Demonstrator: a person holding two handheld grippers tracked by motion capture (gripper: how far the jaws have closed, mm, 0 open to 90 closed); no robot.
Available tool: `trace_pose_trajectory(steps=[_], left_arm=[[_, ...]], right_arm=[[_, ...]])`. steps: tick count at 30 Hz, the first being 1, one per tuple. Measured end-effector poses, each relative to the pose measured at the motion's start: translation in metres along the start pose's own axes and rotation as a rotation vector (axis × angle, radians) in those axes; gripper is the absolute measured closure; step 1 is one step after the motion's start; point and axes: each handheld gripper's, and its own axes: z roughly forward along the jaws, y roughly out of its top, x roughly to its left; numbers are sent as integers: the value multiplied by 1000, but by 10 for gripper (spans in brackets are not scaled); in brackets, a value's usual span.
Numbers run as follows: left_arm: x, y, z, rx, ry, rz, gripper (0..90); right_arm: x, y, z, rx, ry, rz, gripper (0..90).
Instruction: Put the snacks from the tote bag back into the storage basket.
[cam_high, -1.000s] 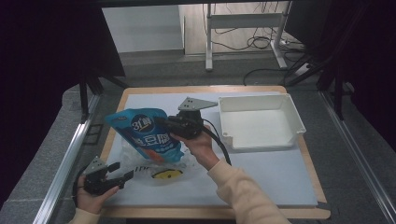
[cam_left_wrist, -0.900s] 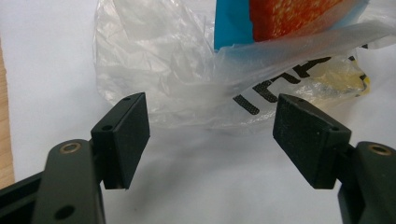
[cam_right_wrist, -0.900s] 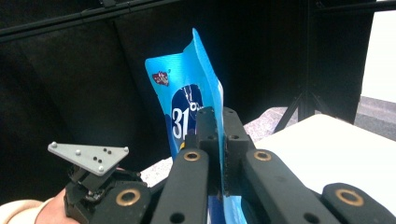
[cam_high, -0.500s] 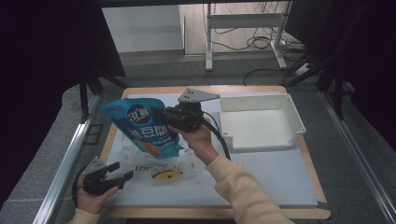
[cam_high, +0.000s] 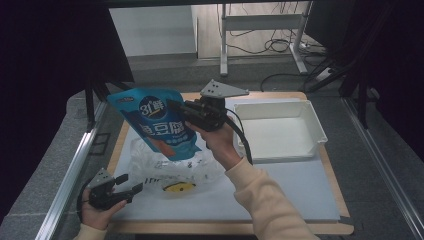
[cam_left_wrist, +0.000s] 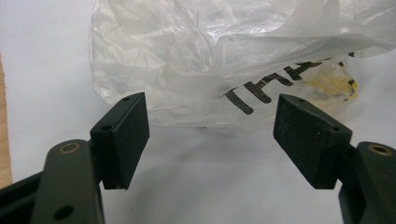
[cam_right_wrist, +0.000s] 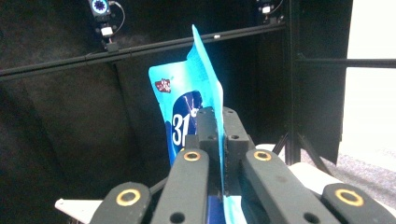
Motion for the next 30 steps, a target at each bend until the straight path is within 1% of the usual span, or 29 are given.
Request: trace_pose_trajectory(steps=[4, 7, 9, 10, 11, 14, 15, 16, 19, 20, 21, 22, 23, 26, 30], left_arm=[[-1, 0, 0, 1, -1, 5, 272], [-1, 0, 0, 3, -1, 5, 271], [-1, 0, 0, 3, 0, 4, 271], [-1, 0, 0, 3, 0, 5, 271], [-1, 0, 0, 3, 0, 4, 271], [-1, 0, 0, 4, 2, 4, 271], [-1, 0, 1, 5, 4, 6, 271], [-1, 0, 1, 6, 4, 4, 271], [-1, 0, 1, 6, 5, 4, 271], [-1, 0, 1, 6, 6, 4, 272], [-1, 0, 1, 6, 6, 4, 272], [-1, 0, 1, 6, 6, 4, 271], [-1, 0, 1, 7, 6, 3, 271], [-1, 0, 1, 8, 7, 2, 271], [-1, 0, 1, 7, 10, 2, 272]], right_arm=[[-1, 10, -10, -18, -19, -14, 888], [-3, 13, -14, -31, -25, -20, 888], [-5, 16, -19, -38, -31, -21, 888], [-7, 18, -24, -42, -38, -14, 888], [-7, 18, -24, -42, -38, -14, 888], [-13, 22, -33, -47, -55, -9, 888], [-13, 22, -33, -47, -55, -9, 888], [-16, 24, -38, -51, -67, -10, 888], [-19, 25, -43, -54, -77, -15, 888], [-22, 26, -48, -57, -89, -19, 888], [-22, 26, -48, -57, -89, -19, 888], [-26, 27, -53, -62, -99, -18, 888], [-26, 27, -53, -62, -99, -18, 888], [-34, 29, -63, -72, -109, -15, 888], [-39, 31, -70, -77, -120, -20, 888]])
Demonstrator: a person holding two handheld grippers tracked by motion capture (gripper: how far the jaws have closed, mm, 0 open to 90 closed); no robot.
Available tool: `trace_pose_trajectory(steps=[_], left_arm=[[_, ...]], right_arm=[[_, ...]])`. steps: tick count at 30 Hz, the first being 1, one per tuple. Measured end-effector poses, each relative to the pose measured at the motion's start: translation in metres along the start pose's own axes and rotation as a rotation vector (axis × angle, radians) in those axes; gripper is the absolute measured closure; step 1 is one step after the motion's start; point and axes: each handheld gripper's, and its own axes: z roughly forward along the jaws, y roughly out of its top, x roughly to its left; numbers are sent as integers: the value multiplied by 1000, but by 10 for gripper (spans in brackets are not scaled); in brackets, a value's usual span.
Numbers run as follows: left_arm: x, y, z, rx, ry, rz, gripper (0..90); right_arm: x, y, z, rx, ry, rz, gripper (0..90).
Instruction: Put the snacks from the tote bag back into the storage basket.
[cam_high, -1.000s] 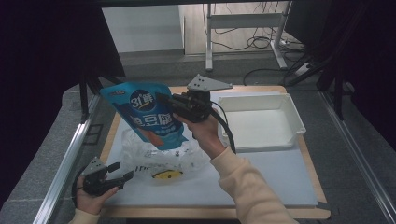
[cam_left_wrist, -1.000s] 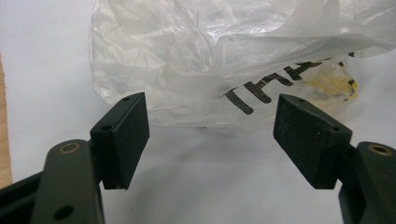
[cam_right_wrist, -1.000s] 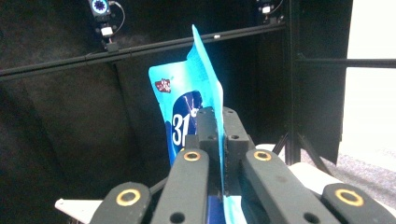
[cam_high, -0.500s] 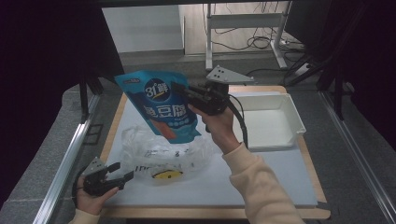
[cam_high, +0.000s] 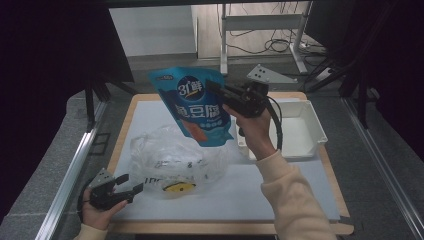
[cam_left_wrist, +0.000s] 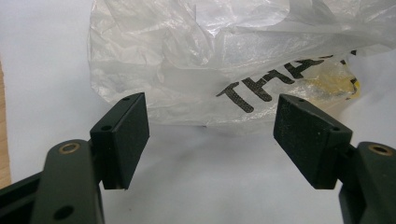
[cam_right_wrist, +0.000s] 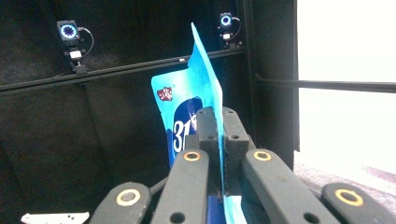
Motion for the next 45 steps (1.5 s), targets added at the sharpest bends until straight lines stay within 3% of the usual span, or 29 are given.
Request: trace_pose_trajectory(steps=[24, 45], left_arm=[[0, 0, 0, 3, 5, -1, 271], [0, 0, 0, 3, 7, -1, 272]], right_arm=[[-36, 6, -49, -1, -107, -16, 889], [-62, 7, -70, -5, -181, -9, 889]])
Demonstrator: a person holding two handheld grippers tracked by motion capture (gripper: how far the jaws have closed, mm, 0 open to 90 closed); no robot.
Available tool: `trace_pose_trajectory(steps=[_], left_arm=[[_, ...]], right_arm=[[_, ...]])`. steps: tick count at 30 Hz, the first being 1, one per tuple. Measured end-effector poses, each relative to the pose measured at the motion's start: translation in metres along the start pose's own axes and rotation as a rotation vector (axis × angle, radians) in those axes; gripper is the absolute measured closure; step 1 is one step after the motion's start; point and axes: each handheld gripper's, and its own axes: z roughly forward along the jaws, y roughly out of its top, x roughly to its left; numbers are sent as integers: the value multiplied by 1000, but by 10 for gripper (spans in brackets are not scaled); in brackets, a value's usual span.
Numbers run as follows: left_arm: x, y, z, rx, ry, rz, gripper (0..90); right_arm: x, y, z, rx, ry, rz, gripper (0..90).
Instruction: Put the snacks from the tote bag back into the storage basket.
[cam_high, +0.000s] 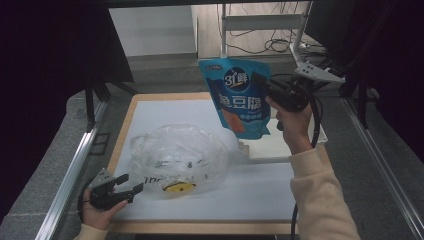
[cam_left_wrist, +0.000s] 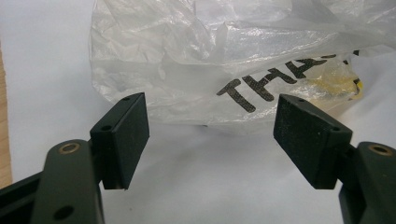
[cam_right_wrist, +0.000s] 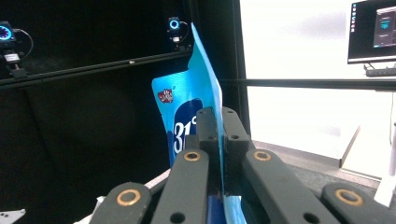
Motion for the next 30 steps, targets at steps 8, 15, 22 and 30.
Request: trace_pose_trajectory(steps=[8, 15, 22, 30], left_arm=[[0, 0, 0, 3, -1, 2, 271], [0, 0, 0, 3, -1, 3, 272], [0, 0, 0, 3, 0, 3, 272], [0, 0, 0, 2, 2, -1, 271]], right_arm=[[-8, 0, -4, -6, -17, 3, 889], [-13, 1, -7, -9, -32, 2, 889], [-18, -1, -10, -6, -45, 3, 889], [-26, -2, -15, -10, -68, 17, 889]])
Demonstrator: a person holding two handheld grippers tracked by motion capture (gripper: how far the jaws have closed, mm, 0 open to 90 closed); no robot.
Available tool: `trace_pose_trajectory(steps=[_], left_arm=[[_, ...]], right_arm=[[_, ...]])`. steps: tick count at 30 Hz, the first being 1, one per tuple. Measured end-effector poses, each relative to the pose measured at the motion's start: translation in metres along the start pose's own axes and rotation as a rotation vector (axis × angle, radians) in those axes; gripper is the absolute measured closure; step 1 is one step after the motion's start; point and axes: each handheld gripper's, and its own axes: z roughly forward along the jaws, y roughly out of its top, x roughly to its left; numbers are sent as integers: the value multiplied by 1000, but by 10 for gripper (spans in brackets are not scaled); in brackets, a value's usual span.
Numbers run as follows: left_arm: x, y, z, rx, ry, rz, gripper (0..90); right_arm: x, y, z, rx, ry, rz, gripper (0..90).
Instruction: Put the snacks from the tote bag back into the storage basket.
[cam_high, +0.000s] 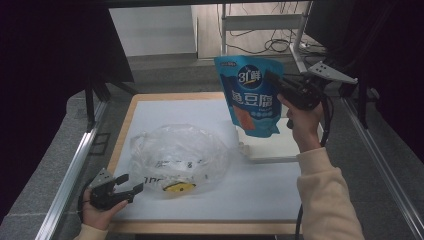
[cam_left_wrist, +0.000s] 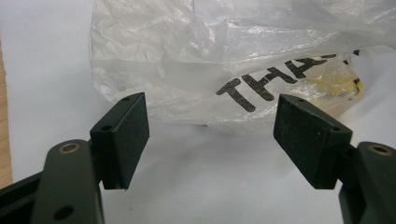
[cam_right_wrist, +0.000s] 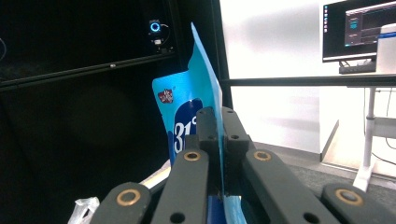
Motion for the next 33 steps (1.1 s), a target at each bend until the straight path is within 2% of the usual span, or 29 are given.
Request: trace_pose_trajectory(steps=[20, 33], left_arm=[[-1, 0, 1, 4, 2, 1, 272], [0, 0, 1, 6, 5, 5, 272]], right_arm=[[-23, -1, -6, -1, -55, 15, 888], [-41, -14, 5, 29, -67, 29, 888]])
